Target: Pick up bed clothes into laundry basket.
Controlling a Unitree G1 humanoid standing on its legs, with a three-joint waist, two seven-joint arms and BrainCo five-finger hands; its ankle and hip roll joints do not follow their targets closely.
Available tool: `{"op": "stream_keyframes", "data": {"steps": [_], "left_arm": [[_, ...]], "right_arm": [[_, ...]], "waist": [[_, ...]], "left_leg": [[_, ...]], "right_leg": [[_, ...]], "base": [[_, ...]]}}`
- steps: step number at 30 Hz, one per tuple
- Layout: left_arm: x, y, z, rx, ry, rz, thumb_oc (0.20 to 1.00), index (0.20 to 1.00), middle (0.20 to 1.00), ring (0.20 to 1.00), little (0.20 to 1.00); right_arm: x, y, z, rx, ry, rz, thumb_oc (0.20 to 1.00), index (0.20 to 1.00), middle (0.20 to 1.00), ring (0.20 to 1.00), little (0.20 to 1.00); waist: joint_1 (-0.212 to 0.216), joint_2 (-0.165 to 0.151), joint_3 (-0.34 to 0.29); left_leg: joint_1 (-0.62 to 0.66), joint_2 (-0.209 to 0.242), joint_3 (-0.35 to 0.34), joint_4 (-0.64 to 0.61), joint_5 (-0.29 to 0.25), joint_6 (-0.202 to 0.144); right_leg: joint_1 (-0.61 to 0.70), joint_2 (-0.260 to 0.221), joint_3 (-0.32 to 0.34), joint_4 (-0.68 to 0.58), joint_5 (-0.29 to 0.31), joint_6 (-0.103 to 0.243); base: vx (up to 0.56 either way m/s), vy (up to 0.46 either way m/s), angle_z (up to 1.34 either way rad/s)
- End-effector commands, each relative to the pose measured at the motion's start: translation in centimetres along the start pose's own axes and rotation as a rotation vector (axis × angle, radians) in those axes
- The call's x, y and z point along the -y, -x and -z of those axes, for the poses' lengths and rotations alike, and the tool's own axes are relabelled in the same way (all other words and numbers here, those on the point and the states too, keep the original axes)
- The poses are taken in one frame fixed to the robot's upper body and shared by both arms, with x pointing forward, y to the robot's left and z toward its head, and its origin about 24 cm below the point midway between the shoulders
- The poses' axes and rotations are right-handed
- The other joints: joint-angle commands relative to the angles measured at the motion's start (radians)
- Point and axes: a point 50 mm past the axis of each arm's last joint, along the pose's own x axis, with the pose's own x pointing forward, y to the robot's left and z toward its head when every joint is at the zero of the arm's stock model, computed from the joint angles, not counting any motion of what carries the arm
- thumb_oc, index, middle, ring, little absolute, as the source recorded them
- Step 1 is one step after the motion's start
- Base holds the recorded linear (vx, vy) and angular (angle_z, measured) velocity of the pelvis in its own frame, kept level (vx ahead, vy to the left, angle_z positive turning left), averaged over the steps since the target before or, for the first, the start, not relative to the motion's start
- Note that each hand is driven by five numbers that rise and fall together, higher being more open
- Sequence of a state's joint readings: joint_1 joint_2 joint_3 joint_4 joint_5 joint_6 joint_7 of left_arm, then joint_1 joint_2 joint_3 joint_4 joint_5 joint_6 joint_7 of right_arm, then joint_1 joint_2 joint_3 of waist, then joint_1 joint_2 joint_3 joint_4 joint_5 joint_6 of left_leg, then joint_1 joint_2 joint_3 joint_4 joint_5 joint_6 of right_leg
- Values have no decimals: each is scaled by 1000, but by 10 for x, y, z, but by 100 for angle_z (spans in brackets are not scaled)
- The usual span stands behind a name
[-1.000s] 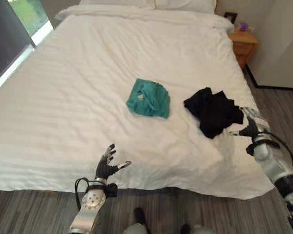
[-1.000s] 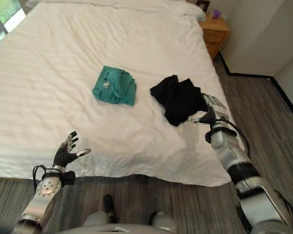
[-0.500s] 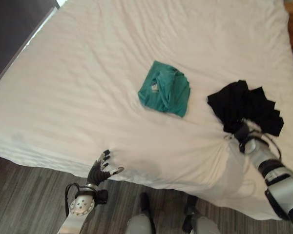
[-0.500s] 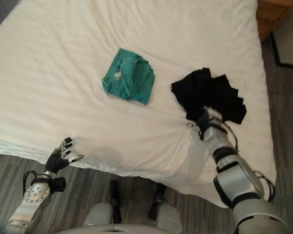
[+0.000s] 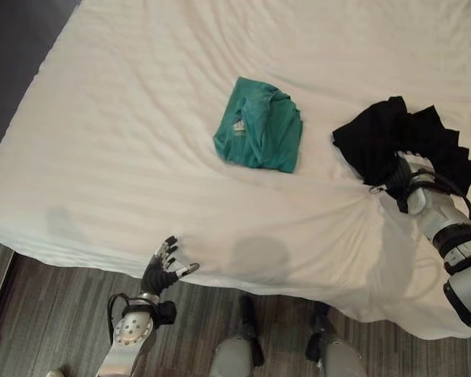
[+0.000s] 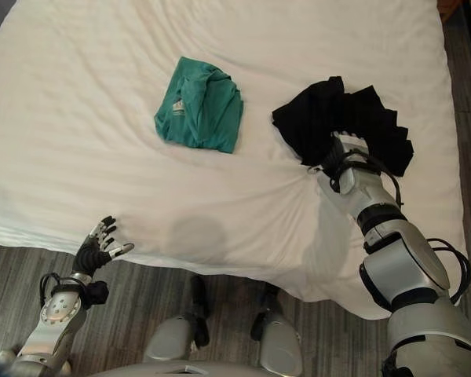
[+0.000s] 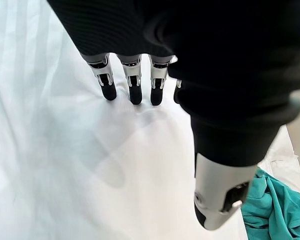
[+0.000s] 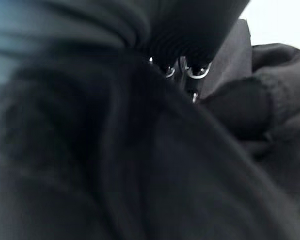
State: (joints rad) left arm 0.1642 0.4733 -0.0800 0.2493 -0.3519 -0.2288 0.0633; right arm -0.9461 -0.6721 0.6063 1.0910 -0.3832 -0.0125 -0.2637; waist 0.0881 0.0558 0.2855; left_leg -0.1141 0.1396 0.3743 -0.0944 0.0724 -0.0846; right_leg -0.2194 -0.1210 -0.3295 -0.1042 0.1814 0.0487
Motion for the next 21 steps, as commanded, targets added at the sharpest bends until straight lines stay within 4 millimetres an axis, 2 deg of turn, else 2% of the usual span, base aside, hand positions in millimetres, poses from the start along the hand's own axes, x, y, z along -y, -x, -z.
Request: {"op": "stream_keyframes", "data": {"steps": [1, 4, 5, 6, 7, 10, 15, 16, 21], "left_arm": [[19, -11, -29, 131, 50, 106, 1000, 1000, 1000, 1000, 1000], [16, -10, -26, 111, 37, 111, 1000, 1000, 1000, 1000, 1000], [14, -9, -22, 90, 25, 124, 1000, 1000, 1000, 1000, 1000], [14, -9, -23, 90, 25, 123, 1000, 1000, 1000, 1000, 1000], [13, -9, -21, 75, 23, 139, 1000, 1000, 1000, 1000, 1000], [14, -10, -21, 73, 35, 146, 1000, 1000, 1000, 1000, 1000], [15, -10, -23, 75, 49, 146, 1000, 1000, 1000, 1000, 1000], [14, -8, -22, 71, 55, 137, 1000, 1000, 1000, 1000, 1000], [12, -5, -18, 54, 65, 125, 1000, 1000, 1000, 1000, 1000]], "right_arm": [[96, -21, -2, -58, -6, 227, 1000, 1000, 1000, 1000, 1000], [99, -23, 0, -79, 22, 168, 1000, 1000, 1000, 1000, 1000], [98, -24, 3, -100, 23, 113, 1000, 1000, 1000, 1000, 1000], [98, -24, 3, -100, 23, 113, 1000, 1000, 1000, 1000, 1000], [96, -23, 10, -129, 32, 72, 1000, 1000, 1000, 1000, 1000], [91, -21, 17, -142, 29, 47, 1000, 1000, 1000, 1000, 1000], [84, -18, 23, -151, 18, 21, 1000, 1000, 1000, 1000, 1000], [77, -15, 28, -151, 17, 1, 1000, 1000, 1000, 1000, 1000], [68, -13, 31, -158, -3, -13, 1000, 1000, 1000, 1000, 1000]], "waist": [[14, -36, -23], [11, -49, -30], [9, -66, -44], [9, -66, -42], [6, -89, -63], [1, -106, -83], [-3, -119, -97], [-6, -125, -107], [-5, -122, -112]], "left_leg": [[-3, 77, 27, 7, 71, -103], [15, 81, 25, 7, 65, -103], [34, 82, 24, 7, 57, -101], [36, 82, 24, 7, 57, -101], [65, 81, 25, 7, 47, -98], [94, 80, 28, 7, 36, -94], [119, 80, 29, 7, 29, -91], [134, 83, 31, 7, 27, -90], [142, 84, 33, 7, 29, -90]], "right_leg": [[159, -21, -25, 17, -154, 99], [177, -15, -21, 17, -161, 97], [196, -10, -14, 17, -167, 95], [197, -10, -14, 17, -167, 95], [221, -9, -8, 17, -167, 96], [245, -11, -7, 17, -167, 96], [268, -11, -10, 17, -169, 94], [282, -10, -13, 17, -171, 93], [289, -9, -18, 17, -172, 91]], "base": [[31, -39, -1], [26, -25, -1], [0, 0, 0], [59, -27, -3], [30, -7, -5], [48, 4, -5], [29, 6, -1], [47, 1, 0], [36, -2, 0]]}}
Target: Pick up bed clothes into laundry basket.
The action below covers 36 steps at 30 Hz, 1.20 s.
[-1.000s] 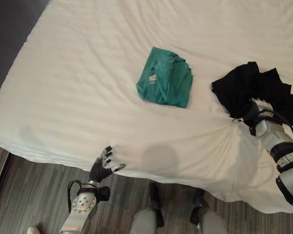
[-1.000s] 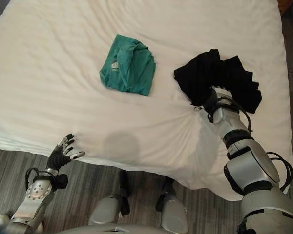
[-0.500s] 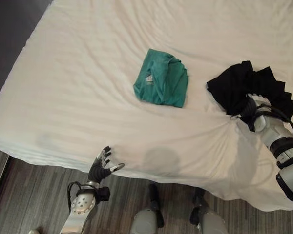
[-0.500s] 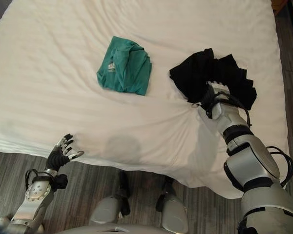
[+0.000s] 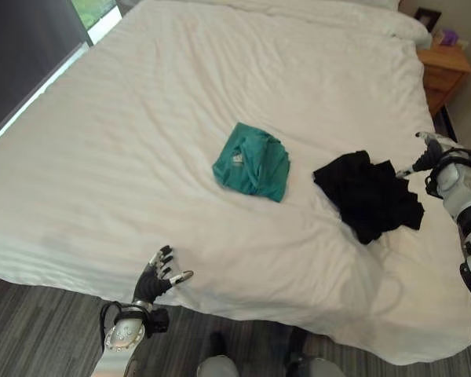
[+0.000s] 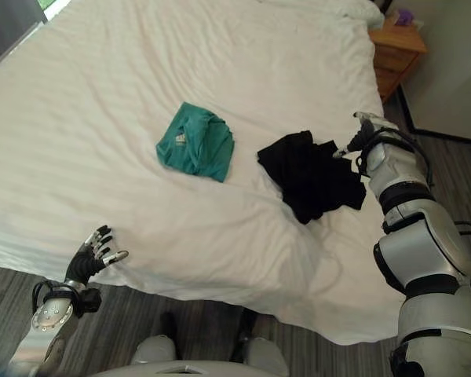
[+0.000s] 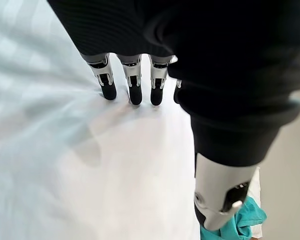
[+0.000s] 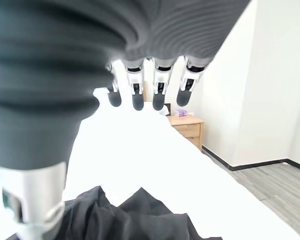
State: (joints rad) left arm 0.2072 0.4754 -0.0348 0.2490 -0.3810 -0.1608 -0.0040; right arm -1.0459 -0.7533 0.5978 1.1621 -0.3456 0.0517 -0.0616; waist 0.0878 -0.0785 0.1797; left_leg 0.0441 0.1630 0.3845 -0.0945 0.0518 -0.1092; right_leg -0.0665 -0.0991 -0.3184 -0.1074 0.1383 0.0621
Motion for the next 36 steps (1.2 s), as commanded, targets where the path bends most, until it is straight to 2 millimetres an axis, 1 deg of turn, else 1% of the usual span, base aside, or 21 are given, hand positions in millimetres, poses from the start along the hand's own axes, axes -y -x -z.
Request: {"op": "stream_keyframes", "data": {"steps": [1, 6, 7, 8, 9, 11, 12, 14, 17, 18, 20, 21, 22, 24, 27, 28, 31, 32, 34, 35, 36], "left_arm": [[22, -11, -30, 142, 35, 112, 1000, 1000, 1000, 1000, 1000], [15, -7, -26, 127, 44, 81, 1000, 1000, 1000, 1000, 1000], [15, -7, -26, 127, 44, 81, 1000, 1000, 1000, 1000, 1000], [11, -6, -25, 124, 49, 56, 1000, 1000, 1000, 1000, 1000], [11, -6, -25, 124, 49, 56, 1000, 1000, 1000, 1000, 1000], [9, -6, -24, 122, 51, 41, 1000, 1000, 1000, 1000, 1000], [6, -7, -24, 124, 49, 27, 1000, 1000, 1000, 1000, 1000], [5, -7, -24, 126, 50, 22, 1000, 1000, 1000, 1000, 1000], [4, -10, -27, 142, 55, 12, 1000, 1000, 1000, 1000, 1000], [4, -12, -27, 142, 54, 13, 1000, 1000, 1000, 1000, 1000], [4, -14, -28, 143, 52, 14, 1000, 1000, 1000, 1000, 1000], [5, -16, -28, 144, 57, 14, 1000, 1000, 1000, 1000, 1000], [5, -16, -28, 145, 58, 14, 1000, 1000, 1000, 1000, 1000], [7, -17, -29, 148, 64, 21, 1000, 1000, 1000, 1000, 1000], [8, -17, -28, 145, 66, 28, 1000, 1000, 1000, 1000, 1000], [8, -18, -29, 153, 68, 27, 1000, 1000, 1000, 1000, 1000], [5, -22, -42, 204, 70, 15, 1000, 1000, 1000, 1000, 1000], [2, -22, -45, 218, 80, 1, 1000, 1000, 1000, 1000, 1000], [-1, -22, -52, 251, 98, -18, 1000, 1000, 1000, 1000, 1000], [-4, -22, -59, 286, 102, -35, 1000, 1000, 1000, 1000, 1000], [-11, -18, -70, 338, 100, -68, 1000, 1000, 1000, 1000, 1000]], "right_arm": [[29, -2, 2, -10, -2, 79, 1000, 1000, 1000, 1000, 1000], [13, -1, 5, -22, -6, 61, 1000, 1000, 1000, 1000, 1000], [13, -1, 5, -22, -6, 60, 1000, 1000, 1000, 1000, 1000], [10, -1, 5, -29, -18, 64, 1000, 1000, 1000, 1000, 1000], [10, -1, 5, -29, -18, 64, 1000, 1000, 1000, 1000, 1000], [9, -2, 0, -22, -26, 73, 1000, 1000, 1000, 1000, 1000], [11, -3, -9, 1, -29, 89, 1000, 1000, 1000, 1000, 1000], [12, -3, -13, 13, -30, 98, 1000, 1000, 1000, 1000, 1000], [18, -4, -25, 38, -52, 135, 1000, 1000, 1000, 1000, 1000], [25, -5, -31, 50, -61, 156, 1000, 1000, 1000, 1000, 1000], [34, -6, -37, 52, -79, 186, 1000, 1000, 1000, 1000, 1000], [40, -7, -41, 55, -97, 203, 1000, 1000, 1000, 1000, 1000], [40, -7, -42, 56, -97, 204, 1000, 1000, 1000, 1000, 1000], [40, -7, -48, 71, -127, 208, 1000, 1000, 1000, 1000, 1000], [34, -7, -53, 76, -184, 190, 1000, 1000, 1000, 1000, 1000], [26, -7, -56, 83, -228, 167, 200, 200, 200, 200, 200], [3, -5, -55, 73, -291, 97, 200, 200, 200, 200, 200], [-12, -4, -51, 58, -352, 61, 200, 200, 200, 200, 200], [-35, 1, -42, 32, -415, 8, 200, 200, 200, 200, 200], [-55, 6, -36, 16, -476, -30, 200, 200, 200, 200, 200], [-93, 22, -26, 8, -571, -95, 200, 200, 200, 200, 200]], "waist": [[-5, 15, -5], [4, 38, 9], [4, 37, 9], [13, 61, 25], [12, 61, 24], [19, 77, 38], [26, 94, 52], [29, 101, 56], [44, 125, 79], [51, 130, 83], [67, 144, 91], [76, 156, 96], [75, 157, 95], [88, 168, 103], [97, 182, 101], [99, 189, 102], [92, 199, 101], [87, 199, 100], [77, 201, 97], [69, 200, 95], [49, 195, 91]], "left_leg": [[-18, 61, 23, 7, 50, -65], [-45, 63, 18, 7, 62, -69], [-46, 63, 18, 7, 62, -69], [-72, 65, 14, 7, 74, -74], [-73, 66, 13, 7, 75, -74], [-91, 68, 11, 7, 85, -78], [-114, 69, 8, 7, 96, -82], [-125, 71, 7, 7, 101, -83], [-166, 76, 7, 7, 123, -94], [-170, 78, -9, 7, 110, -113], [-196, 84, -9, 7, 125, -123], [-220, 93, -7, 7, 136, -131], [-222, 94, -8, 7, 137, -132], [-245, 101, -8, 7, 150, -138], [-263, 107, -6, 7, 159, -141], [-266, 111, -5, 7, 162, -142], [-256, 116, 0, 7, 158, -142], [-248, 116, -1, 7, 155, -141], [-234, 116, -2, 7, 151, -140], [-223, 116, -2, 7, 147, -139], [-197, 114, 1, 7, 137, -136]], "right_leg": [[137, -30, -31, 20, -130, 78], [113, -31, -42, 20, -128, 79], [112, -31, -42, 20, -128, 79], [89, -34, -49, 20, -126, 78], [88, -34, -49, 20, -125, 78], [72, -36, -54, 20, -123, 79], [51, -35, -57, 20, -120, 79], [39, -35, -57, 20, -118, 79], [0, -36, -65, 20, -112, 81], [-4, -37, -58, 20, -128, 91], [-25, -38, -67, 20, -124, 92], [-46, -37, -76, 20, -123, 94], [-48, -37, -76, 20, -123, 94], [-66, -36, -81, 20, -120, 96], [-82, -35, -90, 20, -119, 94], [-82, -35, -90, 20, -119, 93], [-73, -33, -93, 20, -124, 87], [-63, -32, -93, 20, -127, 83], [-46, -30, -93, 20, -133, 78], [-33, -29, -93, 20, -135, 76], [-8, -27, -91, 20, -142, 72]], "base": [[0, 0, 0], [1, -7, 0], [-54, -35, -3], [-51, -23, -2], [-70, -31, -1], [-67, -25, 3], [-99, -34, 7], [-64, -21, 6], [-55, -30, 4], [6, -34, 5], [-32, -50, 5], [-53, -48, 4], [-44, -51, 6], [-39, -48, 15], [-28, -37, 7], [0, 0, 0], [0, 0, 0], [0, 0, 0], [0, 0, 0], [49, -11, 8], [61, -16, 14]]}}
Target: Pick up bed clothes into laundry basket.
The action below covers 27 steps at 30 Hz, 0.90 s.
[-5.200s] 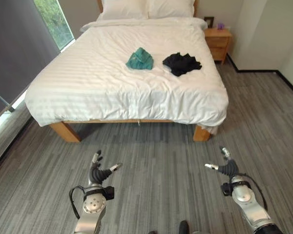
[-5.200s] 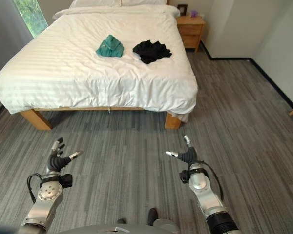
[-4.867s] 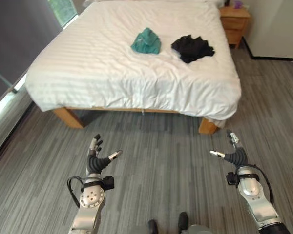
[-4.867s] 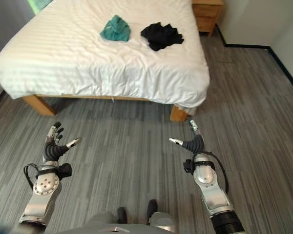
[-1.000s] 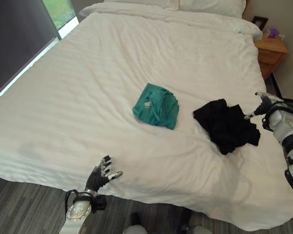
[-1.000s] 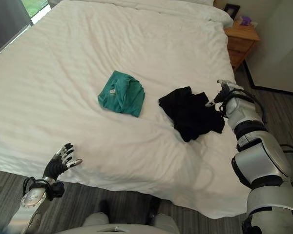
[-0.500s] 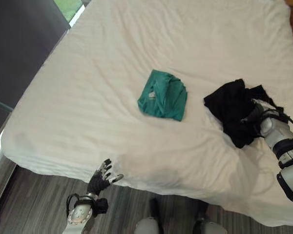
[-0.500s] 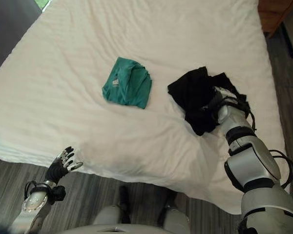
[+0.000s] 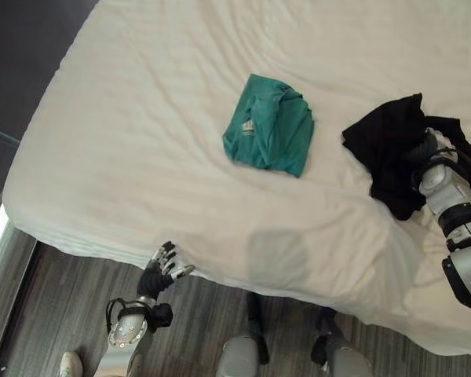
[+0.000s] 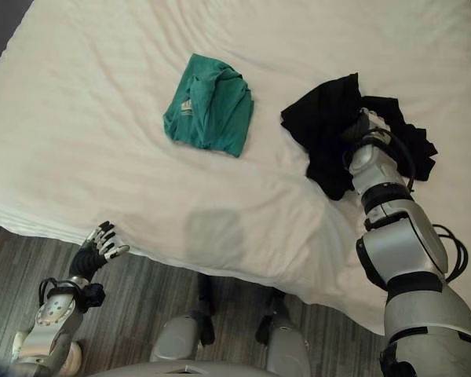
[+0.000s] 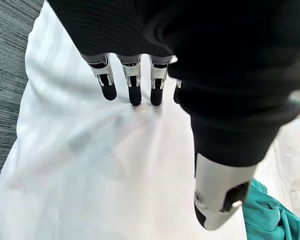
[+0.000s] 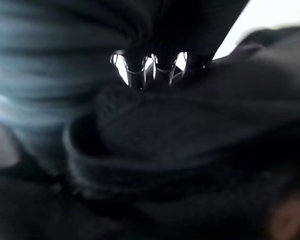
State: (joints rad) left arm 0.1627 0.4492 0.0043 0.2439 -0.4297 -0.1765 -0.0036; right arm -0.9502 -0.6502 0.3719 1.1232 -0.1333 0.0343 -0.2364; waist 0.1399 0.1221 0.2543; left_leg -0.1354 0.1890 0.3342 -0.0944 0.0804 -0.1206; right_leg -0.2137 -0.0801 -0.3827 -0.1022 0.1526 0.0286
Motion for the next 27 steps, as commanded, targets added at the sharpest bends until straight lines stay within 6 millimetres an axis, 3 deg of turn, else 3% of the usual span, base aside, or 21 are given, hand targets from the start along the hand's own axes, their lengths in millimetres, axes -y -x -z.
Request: {"op": "stream_keyframes", "data": {"steps": [1, 2, 3, 4, 6, 10, 11, 12, 14, 16, 17, 21, 23, 25, 26, 27], "left_arm": [[-9, -11, -61, 294, 12, -46, 1000, 1000, 1000, 1000, 1000], [-9, -9, -60, 288, 6, -44, 1000, 1000, 1000, 1000, 1000], [-7, -10, -68, 329, -3, -52, 1000, 1000, 1000, 1000, 1000], [2, -23, -77, 351, -61, -70, 1000, 1000, 1000, 1000, 1000], [7, -38, -98, 432, -85, -130, 1000, 1000, 1000, 1000, 1000], [-7, -38, -140, 604, -96, -248, 1000, 1000, 1000, 1000, 1000], [-6, -38, -140, 602, -97, -246, 1000, 1000, 1000, 1000, 1000], [-13, -37, -150, 633, -151, -290, 1000, 1000, 1000, 1000, 1000], [-20, -36, -152, 626, -226, -334, 1000, 1000, 1000, 1000, 1000], [-22, -38, -150, 605, -269, -348, 1000, 1000, 1000, 1000, 1000], [-43, -21, -185, 716, -381, -383, 1000, 1000, 1000, 1000, 1000], [-48, -27, -166, 614, -589, -461, 1000, 1000, 1000, 1000, 1000], [-57, -39, -156, 519, -621, -515, 1000, 1000, 1000, 1000, 1000], [-72, -40, -147, 462, -660, -573, 1000, 1000, 1000, 1000, 1000], [-75, -45, -124, 364, -637, -600, 1000, 1000, 1000, 1000, 1000], [-76, -42, -119, 335, -720, -591, 1000, 1000, 1000, 1000, 1000]], "right_arm": [[-82, 40, 26, -29, -185, -238, 200, 200, 200, 200, 200], [-84, 42, 29, -35, -186, -242, 200, 200, 200, 200, 200], [-113, 67, 54, -113, -232, -301, 200, 200, 200, 200, 200], [-127, 79, 55, -122, -277, -329, 200, 200, 200, 200, 200], [-137, 102, 83, -191, -306, -322, 200, 200, 200, 200, 200], [-107, 122, 113, -207, -468, -187, 200, 200, 200, 200, 200], [-107, 123, 114, -211, -468, -188, 200, 200, 200, 200, 200], [-78, 130, 122, -176, -562, -75, 200, 200, 200, 200, 200], [-55, 135, 121, -117, -635, 9, 200, 200, 200, 200, 200], [-48, 138, 118, -91, -670, 39, 200, 200, 200, 200, 200], [-17, 137, 114, -16, -748, 167, 200, 200, 200, 200, 200], [17, 137, 85, 180, -767, 259, 200, 200, 200, 200, 200], [20, 135, 73, 243, -791, 241, 200, 200, 200, 200, 200], [21, 133, 61, 294, -794, 215, 200, 200, 200, 200, 200], [15, 132, 52, 325, -809, 173, 200, 200, 200, 200, 200], [13, 136, 63, 283, -760, 171, 200, 200, 200, 200, 200]], "waist": [[-15, -9, 13], [-12, -12, 9], [-23, -14, 6], [-53, -22, 3], [-83, -31, -11], [-153, -56, -42], [-150, -57, -42], [-193, -66, -60], [-226, -69, -77], [-239, -72, -86], [-244, -72, -90], [-276, -123, -76], [-280, -130, -84], [-254, -127, -85], [-254, -123, -86], [-267, -112, -101]], "left_leg": [[-3, 86, 54, 7, 105, -123], [1, 85, 54, 7, 104, -123], [15, 82, 55, 7, 97, -119], [33, 81, 62, 7, 89, -117], [59, 80, 87, 7, 96, -101], [124, 75, 110, 7, 78, -94], [126, 75, 111, 7, 77, -94], [153, 75, 124, 7, 68, -89], [180, 68, 139, 7, 55, -82], [196, 61, 147, 7, 48, -77], [217, 35, 128, 30, 39, -72], [121, -1, 19, 212, -28, -62], [99, -33, -35, 192, -76, -41], [85, -83, -171, 123, -67, -24], [89, -96, -241, 88, -65, -17], [135, -89, -242, 10, -56, -10]], "right_leg": [[153, -46, -25, 15, -158, 105], [157, -47, -25, 15, -159, 105], [172, -48, -26, 15, -163, 105], [183, -49, -22, 15, -166, 105], [200, -49, -31, 15, -151, 98], [243, -51, -18, 15, -160, 101], [246, -51, -18, 15, -160, 102], [257, -50, -3, 15, -167, 104], [265, -46, 21, 15, -174, 105], [267, -43, 39, 15, -175, 104], [271, -39, 71, 15, -179, 101], [251, -52, 135, 15, -156, 97], [243, -57, 169, 15, -144, 111], [235, -46, 238, 15, -126, 121], [242, -31, 284, 15, -129, 118], [249, -12, 320, 15, -132, 118]], "base": [[48, -10, 20], [33, -12, 14], [45, 6, 1], [61, 11, 3], [0, 0, 0], [38, -1, -13], [54, 13, -7], [41, 13, -19], [62, 27, -24], [45, 31, -52], [4, 5, -84], [-38, 9, -73], [104, 116, -52], [196, 164, -74], [222, 185, -124], [149, 130, -128]]}}
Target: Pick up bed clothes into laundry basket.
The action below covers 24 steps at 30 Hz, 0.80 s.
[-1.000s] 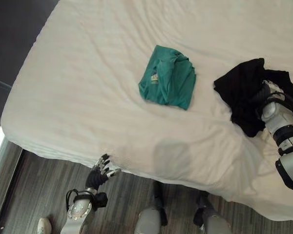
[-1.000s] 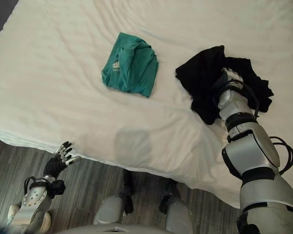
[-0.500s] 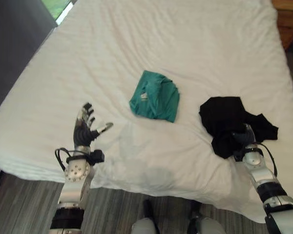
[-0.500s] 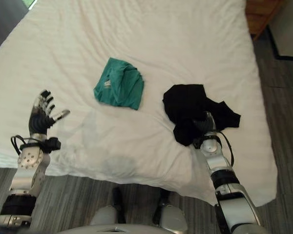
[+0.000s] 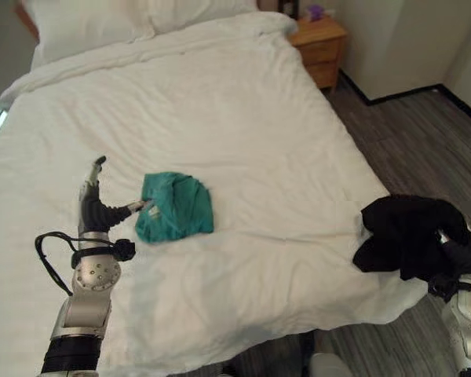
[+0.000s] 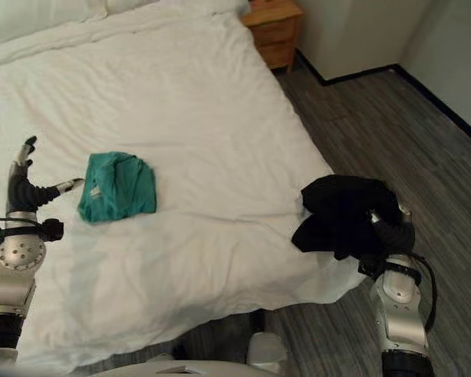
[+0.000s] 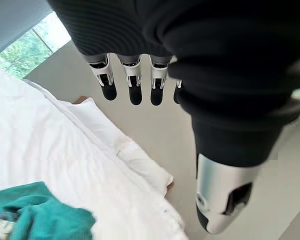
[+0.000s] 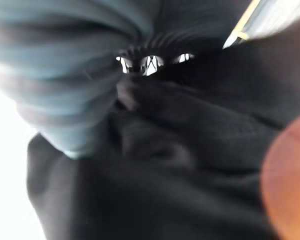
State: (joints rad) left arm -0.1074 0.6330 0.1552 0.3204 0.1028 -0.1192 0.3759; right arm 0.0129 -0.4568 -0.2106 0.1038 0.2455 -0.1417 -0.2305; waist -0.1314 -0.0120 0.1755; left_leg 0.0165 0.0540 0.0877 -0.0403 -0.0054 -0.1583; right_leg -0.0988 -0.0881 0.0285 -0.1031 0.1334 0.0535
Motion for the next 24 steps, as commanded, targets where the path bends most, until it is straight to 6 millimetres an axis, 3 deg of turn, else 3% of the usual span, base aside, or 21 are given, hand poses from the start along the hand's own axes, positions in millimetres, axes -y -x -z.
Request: {"op": "stream_keyframes", "data": {"steps": [1, 4, 5, 8, 9, 14, 24], "left_arm": [[-17, -10, -4, 29, -122, -85, 1000, 1000, 1000, 1000, 1000], [-2, 3, 22, -67, -260, -48, 1000, 1000, 1000, 1000, 1000], [7, 8, 45, -167, -324, -2, 1000, 1000, 1000, 1000, 1000], [11, 11, 61, -247, -342, 20, 1000, 1000, 1000, 1000, 1000], [12, 10, 65, -273, -332, 32, 1000, 1000, 1000, 1000, 1000], [11, 12, 73, -305, -381, 37, 1000, 1000, 1000, 1000, 1000], [-12, -4, 83, -338, -665, 40, 1000, 1000, 1000, 1000, 1000]], "right_arm": [[9, -3, -34, 191, 2, -13, 200, 200, 200, 200, 200], [24, 8, -19, 127, 65, 40, 200, 200, 200, 200, 200], [28, 14, -14, 105, 76, 52, 200, 200, 200, 200, 200], [28, 15, -13, 102, 49, 62, 200, 200, 200, 200, 200], [27, 16, -13, 100, 17, 56, 200, 200, 200, 200, 200], [22, 16, -14, 105, 2, 43, 200, 200, 200, 200, 200], [29, 28, -4, 77, 34, 76, 200, 200, 200, 200, 200]], "waist": [[7, 23, -25], [-23, 14, -71], [-52, 20, -87], [-73, 28, -91], [-92, 31, -90], [-107, 27, -94], [-130, 10, -82]], "left_leg": [[-15, 47, 8, -46, 30, 27], [28, 58, 72, -47, 24, 31], [48, 59, 104, -47, 18, 32], [55, 53, 123, -47, 11, 38], [58, 50, 144, -47, 5, 41], [45, 41, 188, -47, -6, 52], [-9, 23, 195, -47, -12, 68]], "right_leg": [[134, -3, -88, 16, -113, 93], [144, -7, -60, 16, -112, 95], [150, -14, -50, 16, -112, 102], [147, -22, -38, 16, -104, 110], [137, -30, -23, 16, -91, 119], [97, -42, 13, 16, -69, 143], [34, -77, 9, 16, -49, 169]], "base": [[115, 114, -133], [161, 116, -117], [125, 130, -119], [61, 155, -56], [37, 152, -34], [18, 131, -30], [-11, 81, -7]]}}
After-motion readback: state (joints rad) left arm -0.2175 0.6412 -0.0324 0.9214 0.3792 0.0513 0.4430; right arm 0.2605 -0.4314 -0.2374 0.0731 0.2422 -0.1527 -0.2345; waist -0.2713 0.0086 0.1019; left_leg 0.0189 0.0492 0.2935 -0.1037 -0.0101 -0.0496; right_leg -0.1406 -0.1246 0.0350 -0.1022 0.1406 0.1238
